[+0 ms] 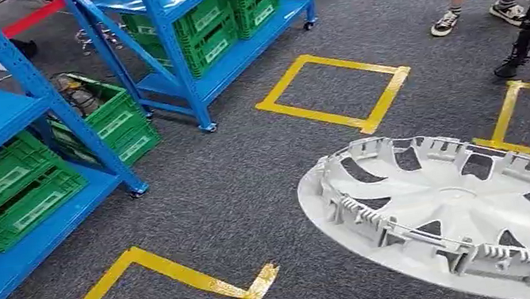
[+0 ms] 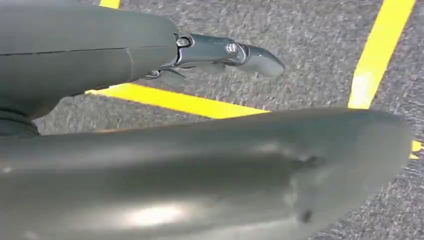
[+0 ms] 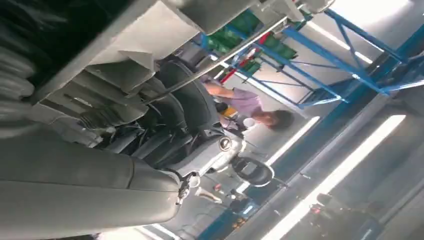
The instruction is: Take the parts from the cabinet and place them on the table.
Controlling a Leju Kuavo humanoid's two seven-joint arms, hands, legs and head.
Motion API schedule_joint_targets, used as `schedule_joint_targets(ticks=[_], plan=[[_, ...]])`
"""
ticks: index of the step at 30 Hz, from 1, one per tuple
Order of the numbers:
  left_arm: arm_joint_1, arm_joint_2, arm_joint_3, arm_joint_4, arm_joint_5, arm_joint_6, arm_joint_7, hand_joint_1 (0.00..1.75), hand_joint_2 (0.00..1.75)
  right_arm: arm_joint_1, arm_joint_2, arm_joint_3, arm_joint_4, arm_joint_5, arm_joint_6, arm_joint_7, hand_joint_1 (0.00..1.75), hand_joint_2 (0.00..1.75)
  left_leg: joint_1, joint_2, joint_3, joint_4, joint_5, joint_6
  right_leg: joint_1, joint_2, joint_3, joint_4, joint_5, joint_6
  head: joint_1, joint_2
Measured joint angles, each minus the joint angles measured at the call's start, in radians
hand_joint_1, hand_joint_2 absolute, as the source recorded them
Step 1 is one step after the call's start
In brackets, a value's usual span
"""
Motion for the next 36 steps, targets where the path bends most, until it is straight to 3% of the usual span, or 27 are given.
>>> schedule_joint_targets(ticks=[1,2,4,5,6,7,8,9,10,11,12,15,17,18,20,21,22,24,25,26,28,30,31,32,33,35,36], plan=[[-0.002,0.003,0.0,0.0,0.0,0.0,0.0,0.0,0.0,0.004,0.0,0.0,-0.002,0.0,0.0,-0.001,1.75,1.75,-0.001,0.016,0.006,-0.007,0.003,0.003,0.005,-0.062,-0.009,0.021,-0.016,0.001,0.002,0.0],[-0.002,0.003,0.0,0.0,0.0,0.0,0.0,0.0,0.0,-0.002,0.0,0.0,-0.004,0.0,0.0,-0.001,1.75,1.75,-0.002,0.028,0.008,-0.01,0.005,0.008,0.005,-0.107,-0.035,0.076,-0.051,0.007,0.01,0.0],[0.002,0.003,0.0,0.0,0.0,0.0,0.0,0.0,0.0,-0.005,-0.001,0.0,-0.005,-0.001,0.0,-0.001,1.75,1.75,-0.004,0.06,0.007,-0.009,0.004,0.008,0.0,-0.141,-0.11,0.234,-0.123,0.016,0.011,0.0],[0.003,0.003,0.0,0.0,0.0,0.0,0.0,0.0,0.0,-0.004,-0.001,0.0,-0.005,-0.001,0.0,0.0,1.75,1.75,-0.004,0.076,0.007,-0.009,0.003,0.008,-0.002,-0.144,-0.139,0.293,-0.141,0.021,0.01,0.0],[0.003,0.003,0.0,0.0,0.0,0.0,0.0,0.0,0.0,-0.004,-0.001,-0.001,-0.004,-0.001,0.0,0.0,1.75,1.75,-0.004,0.09,0.007,-0.008,0.001,0.007,-0.004,-0.145,-0.146,0.306,-0.135,0.024,0.01,0.0],[0.002,0.002,0.0,0.0,0.0,0.0,0.0,0.0,0.0,-0.004,-0.002,-0.002,-0.005,-0.001,0.0,0.001,1.75,1.75,-0.004,0.105,0.009,-0.008,0.0,0.004,-0.006,-0.148,-0.126,0.272,-0.107,0.026,0.011,0.0],[0.001,0.001,0.0,0.0,0.0,0.0,0.0,0.0,0.0,-0.003,-0.003,-0.002,-0.005,-0.001,0.0,0.002,1.75,1.75,-0.004,0.118,0.012,-0.008,-0.003,0.001,-0.008,-0.157,-0.082,0.193,-0.065,0.027,0.01,0.0],[0.0,0.0,0.0,0.0,0.0,0.0,0.0,0.0,0.0,-0.004,-0.003,-0.002,-0.005,-0.001,0.0,0.002,1.75,1.75,-0.003,0.13,0.016,-0.007,-0.007,-0.003,-0.009,-0.178,-0.022,0.09,-0.024,0.027,0.01,0.0],[-0.001,0.0,0.0,0.0,0.0,0.0,0.0,0.0,0.0,-0.005,-0.003,-0.002,-0.005,-0.001,0.0,0.003,1.75,1.75,-0.004,0.14,0.021,-0.005,-0.012,-0.009,-0.009,-0.218,0.026,0.007,-0.01,0.029,0.01,0.0],[-0.001,0.001,0.0,0.0,0.0,0.0,0.0,0.0,0.0,-0.007,-0.003,-0.002,-0.005,-0.001,0.0,0.006,1.75,1.75,-0.013,0.147,0.018,-0.003,-0.018,-0.017,0.003,-0.231,0.044,-0.002,-0.024,0.022,0.011,0.0],[-0.002,0.0,0.0,0.0,-0.001,0.0,0.0,0.0,0.0,-0.005,-0.003,-0.002,-0.007,-0.001,0.0,0.007,1.75,1.75,-0.013,0.154,0.022,0.0,-0.019,-0.021,0.002,-0.212,0.039,-0.004,-0.017,0.007,0.005,0.0],[-0.01,-0.004,0.0,0.0,-0.003,0.0,0.0,0.0,0.0,-0.003,-0.003,-0.003,-0.011,0.0,0.0,0.006,1.75,1.75,-0.01,0.181,0.03,-0.003,-0.021,-0.036,0.003,-0.182,0.031,-0.005,-0.015,-0.013,0.006,0.0],[-0.015,-0.005,-0.002,0.0,-0.007,0.0,-0.003,0.0,0.0,0.0,-0.003,-0.004,-0.024,0.003,0.0,0.004,1.75,1.75,-0.004,0.112,0.009,0.052,-0.069,-0.043,-0.001,-0.167,0.035,-0.01,-0.011,-0.025,0.0,0.0],[-0.015,-0.005,-0.003,0.0,-0.007,0.001,-0.003,0.0,0.0,-0.002,-0.003,-0.004,-0.026,0.003,0.0,0.003,1.75,1.75,-0.003,0.084,-0.026,0.132,-0.112,-0.043,-0.001,-0.156,0.034,-0.01,-0.011,-0.029,-0.002,0.0],[-0.009,-0.006,-0.007,0.0,-0.009,0.0,-0.003,0.0,0.0,-0.001,-0.003,-0.004,-0.028,0.004,0.0,0.002,1.75,1.75,-0.004,0.066,-0.108,0.304,-0.177,-0.041,0.004,-0.129,0.034,-0.009,-0.012,-0.035,-0.003,0.0],[-0.007,-0.007,-0.009,0.0,-0.01,0.001,-0.002,0.0,0.0,0.0,-0.003,-0.004,-0.028,0.004,0.0,0.002,1.75,1.75,-0.004,0.065,-0.127,0.336,-0.175,-0.039,0.008,-0.113,0.034,-0.008,-0.012,-0.036,-0.003,0.0],[-0.007,-0.007,-0.01,0.0,-0.011,0.004,0.0,0.0,0.0,0.002,-0.003,-0.005,-0.028,0.004,0.0,0.003,1.75,1.75,-0.005,0.064,-0.123,0.317,-0.147,-0.034,0.01,-0.098,0.036,-0.007,-0.012,-0.036,-0.003,0.0],[-0.008,-0.007,-0.014,0.0,-0.015,0.005,0.003,0.0,0.0,0.007,-0.003,-0.006,-0.031,0.01,0.0,0.009,1.75,1.75,-0.008,0.049,-0.064,0.167,-0.049,-0.02,0.013,-0.068,0.038,-0.003,-0.012,-0.036,-0.002,0.0],[-0.008,-0.007,-0.016,0.0,-0.021,0.005,0.003,0.0,0.0,0.011,-0.003,-0.007,-0.035,0.013,0.0,0.013,1.75,1.75,-0.011,0.016,-0.025,0.073,0.0,-0.011,0.012,-0.055,0.039,-0.003,-0.012,-0.035,-0.003,0.0],[-0.007,-0.005,-0.017,0.0,-0.022,0.005,0.003,0.0,0.0,0.015,-0.003,-0.009,-0.037,0.013,0.0,0.015,1.75,1.75,-0.009,-0.037,-0.008,0.037,-0.007,-0.003,0.013,-0.046,0.036,-0.001,-0.012,-0.032,0.0,0.0],[-0.005,-0.008,-0.018,0.0,-0.026,0.005,0.001,0.0,0.0,0.019,-0.005,-0.011,-0.04,0.013,0.0,0.018,1.75,1.75,-0.013,-0.025,-0.005,0.019,-0.007,-0.004,0.004,-0.019,0.021,0.0,-0.004,-0.017,-0.005,0.0],[-0.004,-0.01,-0.018,0.0,-0.028,0.006,0.0,0.0,0.0,0.034,-0.005,-0.011,-0.045,0.013,0.0,0.019,1.75,1.75,-0.016,-0.003,-0.002,0.009,-0.002,0.001,0.001,0.005,0.016,-0.008,0.003,-0.002,-0.004,0.0],[-0.005,-0.015,-0.018,0.0,-0.028,0.006,0.0,0.0,0.0,0.038,-0.005,-0.011,-0.047,0.013,0.0,0.019,1.75,1.75,-0.005,0.014,0.005,-0.011,0.008,0.004,0.001,-0.016,0.005,0.004,-0.004,-0.004,-0.002,0.0],[-0.005,-0.014,-0.018,0.0,-0.029,0.006,0.0,0.0,0.0,0.039,-0.005,-0.011,-0.048,0.012,0.0,0.019,1.75,1.75,-0.007,0.025,0.011,-0.019,0.011,0.009,0.008,-0.09,-0.009,0.033,-0.028,0.001,0.0,0.0],[-0.003,-0.014,-0.018,0.0,-0.029,0.006,0.0,0.0,0.0,0.036,-0.007,-0.011,-0.048,0.012,0.0,0.019,1.75,1.75,-0.009,0.041,0.011,-0.019,0.011,0.011,0.007,-0.125,-0.042,0.097,-0.066,0.009,0.002,0.0],[0.002,-0.014,-0.018,0.0,-0.029,0.007,0.0,0.0,0.0,0.036,-0.01,-0.011,-0.049,0.011,0.0,0.019,1.75,1.75,-0.011,0.072,0.011,-0.018,0.009,0.012,0.0,-0.142,-0.118,0.255,-0.134,0.02,0.001,0.0],[0.003,-0.014,-0.018,0.0,-0.029,0.007,0.0,0.0,0.0,0.038,-0.01,-0.011,-0.049,0.011,0.0,0.019,1.75,1.75,-0.011,0.085,0.011,-0.018,0.008,0.012,-0.002,-0.143,-0.137,0.293,-0.142,0.025,0.001,0.0]])
